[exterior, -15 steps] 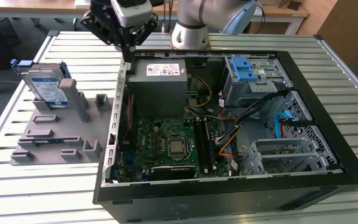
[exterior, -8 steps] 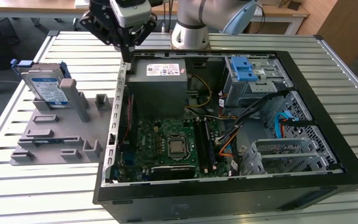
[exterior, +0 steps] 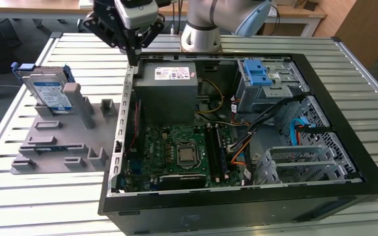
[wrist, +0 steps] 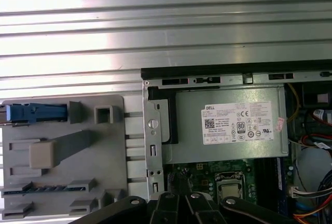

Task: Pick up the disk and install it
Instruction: 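Reach for the disk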

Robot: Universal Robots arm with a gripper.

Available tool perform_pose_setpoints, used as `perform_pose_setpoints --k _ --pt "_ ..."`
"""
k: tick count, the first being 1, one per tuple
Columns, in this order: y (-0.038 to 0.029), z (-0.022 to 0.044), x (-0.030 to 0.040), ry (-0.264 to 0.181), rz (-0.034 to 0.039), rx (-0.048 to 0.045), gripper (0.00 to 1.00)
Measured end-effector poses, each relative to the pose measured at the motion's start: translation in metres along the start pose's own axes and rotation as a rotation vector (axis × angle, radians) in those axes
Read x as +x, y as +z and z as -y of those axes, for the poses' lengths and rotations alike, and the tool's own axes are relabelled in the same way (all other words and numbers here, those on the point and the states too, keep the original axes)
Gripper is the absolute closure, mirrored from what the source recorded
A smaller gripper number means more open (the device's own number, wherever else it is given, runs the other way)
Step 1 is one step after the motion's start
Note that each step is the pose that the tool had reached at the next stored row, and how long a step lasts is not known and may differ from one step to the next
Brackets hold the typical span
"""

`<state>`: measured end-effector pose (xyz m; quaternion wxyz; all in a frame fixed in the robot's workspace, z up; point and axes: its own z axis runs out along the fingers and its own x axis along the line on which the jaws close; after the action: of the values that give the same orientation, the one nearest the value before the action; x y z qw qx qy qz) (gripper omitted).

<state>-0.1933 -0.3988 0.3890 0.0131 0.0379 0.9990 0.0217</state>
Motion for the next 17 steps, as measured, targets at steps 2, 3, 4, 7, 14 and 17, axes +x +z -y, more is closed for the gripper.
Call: perform_pose_setpoints --k 2,3,4,7,14,17 --pt "0.0 0.0 0.0005 0.0 0.0 0.0 0.89" --pt "0.0001 0.0 0.0007 0.0 0.0 0.0 0.89" --pt "0.0001 0.0001 0.0009 0.0 0.0 0.0001 0.89" --pt "0.0001 0.0001 0.0015 0.0 -0.0001 0.0 0.89" --pt "0.0003 0.0002 0.0029 0.0 0.0 0.0 0.89" --pt "0.0004 0.0003 0.0035 0.0 -0.0001 0.0001 0.89"
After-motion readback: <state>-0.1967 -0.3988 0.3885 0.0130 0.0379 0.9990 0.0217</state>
